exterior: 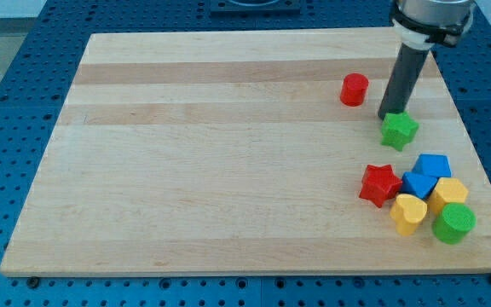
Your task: Push the green star into the cube
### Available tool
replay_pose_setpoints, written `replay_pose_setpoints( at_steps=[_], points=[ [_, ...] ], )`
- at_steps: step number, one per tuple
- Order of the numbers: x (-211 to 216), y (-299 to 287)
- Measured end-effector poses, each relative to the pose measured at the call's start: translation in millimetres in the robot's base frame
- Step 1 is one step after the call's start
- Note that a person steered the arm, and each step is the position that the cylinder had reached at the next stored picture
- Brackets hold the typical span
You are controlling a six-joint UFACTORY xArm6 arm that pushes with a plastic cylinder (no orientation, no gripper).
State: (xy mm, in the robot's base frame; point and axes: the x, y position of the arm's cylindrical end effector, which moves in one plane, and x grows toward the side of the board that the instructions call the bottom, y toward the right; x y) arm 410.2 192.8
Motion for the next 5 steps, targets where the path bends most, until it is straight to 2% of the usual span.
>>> replay_pose_setpoints(
  at_steps=[3,5],
  points=[
    [45,0],
    [32,-5]
  ],
)
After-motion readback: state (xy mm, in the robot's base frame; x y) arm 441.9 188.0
